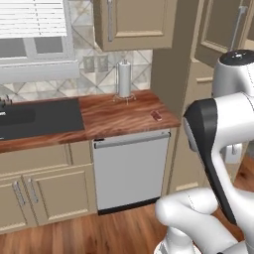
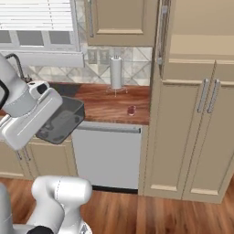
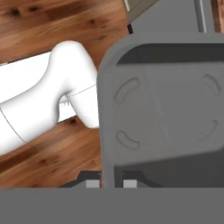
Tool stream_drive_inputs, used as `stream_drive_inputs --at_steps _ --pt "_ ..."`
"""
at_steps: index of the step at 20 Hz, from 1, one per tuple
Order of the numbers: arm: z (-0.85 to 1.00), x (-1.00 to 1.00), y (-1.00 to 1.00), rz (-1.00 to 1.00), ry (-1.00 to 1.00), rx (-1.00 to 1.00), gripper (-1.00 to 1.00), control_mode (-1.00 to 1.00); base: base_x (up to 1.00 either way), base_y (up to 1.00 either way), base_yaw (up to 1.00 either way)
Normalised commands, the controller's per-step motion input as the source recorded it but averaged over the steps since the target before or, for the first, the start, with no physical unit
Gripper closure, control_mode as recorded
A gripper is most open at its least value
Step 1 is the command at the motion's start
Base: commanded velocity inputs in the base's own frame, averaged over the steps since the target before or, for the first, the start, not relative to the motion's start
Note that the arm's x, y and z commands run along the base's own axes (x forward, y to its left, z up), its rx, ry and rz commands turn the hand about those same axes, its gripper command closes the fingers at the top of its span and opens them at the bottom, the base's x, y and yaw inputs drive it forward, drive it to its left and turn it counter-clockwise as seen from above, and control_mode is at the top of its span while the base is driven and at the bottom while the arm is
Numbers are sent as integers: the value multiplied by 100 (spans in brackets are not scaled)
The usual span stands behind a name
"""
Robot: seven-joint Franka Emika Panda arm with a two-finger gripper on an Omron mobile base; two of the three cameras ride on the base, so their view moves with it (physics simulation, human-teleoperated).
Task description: Retrieve the tupperware from the cabinet, then place the raw meat into the tupperware to avoid contamination.
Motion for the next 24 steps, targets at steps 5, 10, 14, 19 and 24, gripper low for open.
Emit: stream_drive_inputs --at_steps 5,10,14,19,24 --pt "0 0 0 0 0 0 100 100 13 50 -5" --pt "0 0 0 0 0 0 100 100 32 32 0" --pt "0 0 0 0 0 0 100 100 48 20 0" --pt "0 0 0 0 0 0 100 100 60 14 0" --pt "0 0 0 0 0 0 100 100 62 14 0"
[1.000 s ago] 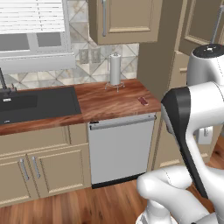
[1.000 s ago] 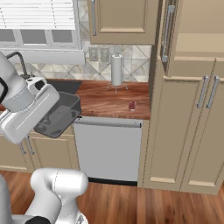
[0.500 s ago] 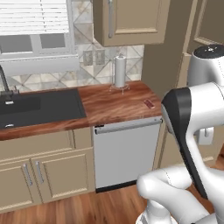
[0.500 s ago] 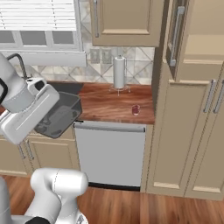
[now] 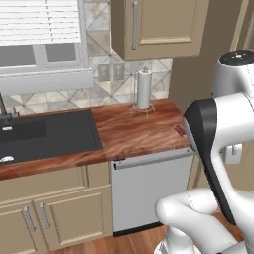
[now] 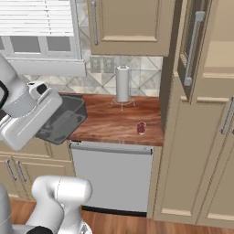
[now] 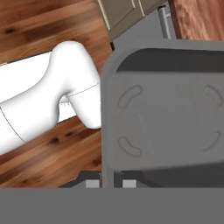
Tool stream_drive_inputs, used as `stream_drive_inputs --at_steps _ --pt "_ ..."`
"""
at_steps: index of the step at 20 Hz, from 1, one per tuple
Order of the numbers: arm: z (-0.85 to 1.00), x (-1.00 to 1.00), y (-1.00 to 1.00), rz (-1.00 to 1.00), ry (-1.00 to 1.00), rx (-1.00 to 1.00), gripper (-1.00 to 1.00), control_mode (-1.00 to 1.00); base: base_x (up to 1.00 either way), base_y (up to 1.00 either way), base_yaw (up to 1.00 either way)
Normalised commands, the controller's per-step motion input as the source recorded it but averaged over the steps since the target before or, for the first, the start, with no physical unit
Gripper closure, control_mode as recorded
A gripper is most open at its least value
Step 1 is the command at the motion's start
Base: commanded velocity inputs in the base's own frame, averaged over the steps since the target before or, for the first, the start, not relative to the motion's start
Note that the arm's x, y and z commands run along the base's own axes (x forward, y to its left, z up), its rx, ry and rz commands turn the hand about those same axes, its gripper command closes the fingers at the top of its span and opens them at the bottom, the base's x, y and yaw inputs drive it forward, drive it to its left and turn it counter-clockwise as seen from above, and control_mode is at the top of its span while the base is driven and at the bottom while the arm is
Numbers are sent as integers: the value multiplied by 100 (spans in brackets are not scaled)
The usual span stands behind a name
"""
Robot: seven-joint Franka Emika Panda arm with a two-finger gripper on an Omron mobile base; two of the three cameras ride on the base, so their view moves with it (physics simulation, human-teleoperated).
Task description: Retrieve the tupperware from the cabinet, then place the raw meat into the tupperware to avoid contamination.
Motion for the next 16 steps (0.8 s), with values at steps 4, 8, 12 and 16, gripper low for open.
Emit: stream_drive_inputs --at_steps 4,8,12,16 --pt "0 0 0 0 0 0 100 100 64 9 2" --pt "0 0 0 0 0 0 100 100 61 8 2" --pt "0 0 0 0 0 0 100 100 56 11 1" --pt "0 0 0 0 0 0 100 100 54 11 1"
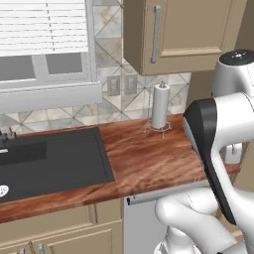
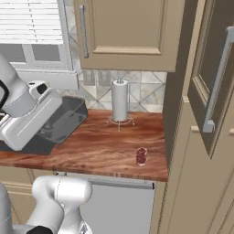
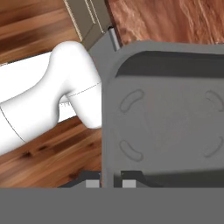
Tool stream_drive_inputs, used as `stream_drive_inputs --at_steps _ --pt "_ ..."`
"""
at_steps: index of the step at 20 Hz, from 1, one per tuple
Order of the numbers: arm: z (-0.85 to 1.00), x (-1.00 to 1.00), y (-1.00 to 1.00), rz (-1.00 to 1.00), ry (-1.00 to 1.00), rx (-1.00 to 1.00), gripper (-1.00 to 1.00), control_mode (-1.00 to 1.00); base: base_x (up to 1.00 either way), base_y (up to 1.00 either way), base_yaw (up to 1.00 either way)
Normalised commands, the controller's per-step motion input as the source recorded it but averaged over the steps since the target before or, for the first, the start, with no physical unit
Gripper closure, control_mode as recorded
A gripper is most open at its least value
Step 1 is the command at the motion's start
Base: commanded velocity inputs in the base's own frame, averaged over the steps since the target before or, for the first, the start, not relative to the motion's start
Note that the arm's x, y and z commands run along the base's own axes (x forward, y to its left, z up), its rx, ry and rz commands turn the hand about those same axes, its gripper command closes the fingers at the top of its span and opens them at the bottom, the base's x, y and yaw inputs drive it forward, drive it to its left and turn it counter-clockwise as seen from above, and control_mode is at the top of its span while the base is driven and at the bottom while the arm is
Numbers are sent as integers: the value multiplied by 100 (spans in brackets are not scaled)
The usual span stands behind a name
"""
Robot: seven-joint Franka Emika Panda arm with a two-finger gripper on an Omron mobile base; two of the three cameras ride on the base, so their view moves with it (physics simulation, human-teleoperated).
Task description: Retrieve the tupperware from the cabinet, then place the raw meat into the tupperware to avoid contamination.
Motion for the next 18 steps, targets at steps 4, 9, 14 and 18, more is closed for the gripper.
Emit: stream_drive_inputs --at_steps 4,9,14,18 --pt "0 0 0 0 0 0 100 100 54 11 1" --pt "0 0 0 0 0 0 100 100 47 11 0" --pt "0 0 0 0 0 0 100 100 22 11 0" --pt "0 0 0 0 0 0 100 100 2 2 0"
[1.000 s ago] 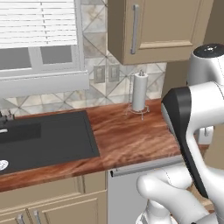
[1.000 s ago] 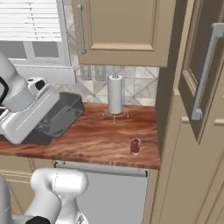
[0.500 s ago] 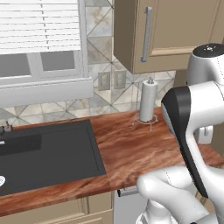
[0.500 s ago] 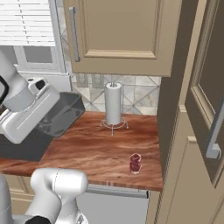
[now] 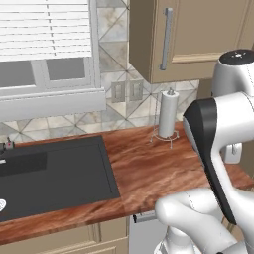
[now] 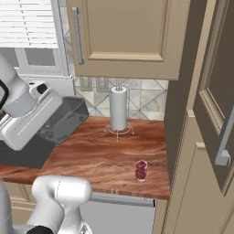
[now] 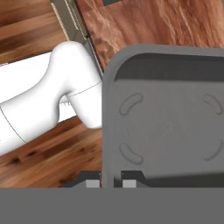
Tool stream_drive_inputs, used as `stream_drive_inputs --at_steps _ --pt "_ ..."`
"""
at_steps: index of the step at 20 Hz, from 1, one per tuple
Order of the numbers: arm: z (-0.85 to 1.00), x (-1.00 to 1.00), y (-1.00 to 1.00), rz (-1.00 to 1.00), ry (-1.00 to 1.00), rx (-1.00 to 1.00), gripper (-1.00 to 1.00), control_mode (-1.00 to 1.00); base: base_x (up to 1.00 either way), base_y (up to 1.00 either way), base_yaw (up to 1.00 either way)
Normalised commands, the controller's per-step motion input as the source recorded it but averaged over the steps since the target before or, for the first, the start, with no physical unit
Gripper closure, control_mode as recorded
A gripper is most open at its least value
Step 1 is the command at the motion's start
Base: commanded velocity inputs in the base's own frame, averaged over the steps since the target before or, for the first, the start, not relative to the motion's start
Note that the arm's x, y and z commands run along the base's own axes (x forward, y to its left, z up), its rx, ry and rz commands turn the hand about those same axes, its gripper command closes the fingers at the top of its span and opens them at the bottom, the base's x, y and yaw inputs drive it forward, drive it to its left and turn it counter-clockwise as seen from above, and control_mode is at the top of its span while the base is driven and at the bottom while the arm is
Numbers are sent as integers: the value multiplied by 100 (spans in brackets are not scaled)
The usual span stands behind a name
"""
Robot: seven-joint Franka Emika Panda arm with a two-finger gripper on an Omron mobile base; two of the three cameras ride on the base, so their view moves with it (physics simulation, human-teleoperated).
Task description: Retrieve the tupperware from the cabinet, then place the raw meat into the tupperware to avoid contamination.
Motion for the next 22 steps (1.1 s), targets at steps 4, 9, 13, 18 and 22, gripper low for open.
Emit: stream_drive_inputs --at_steps 4,9,13,18,22 --pt "0 0 0 0 0 0 100 -100 0 0 0" --pt "-3 13 0 0 0 0 100 -100 0 0 0" --pt "-20 40 0 0 0 0 100 -100 0 0 0" --pt "-30 54 0 0 0 1 100 -100 0 0 0" --pt "-35 56 0 0 0 3 100 -100 0 0 0"
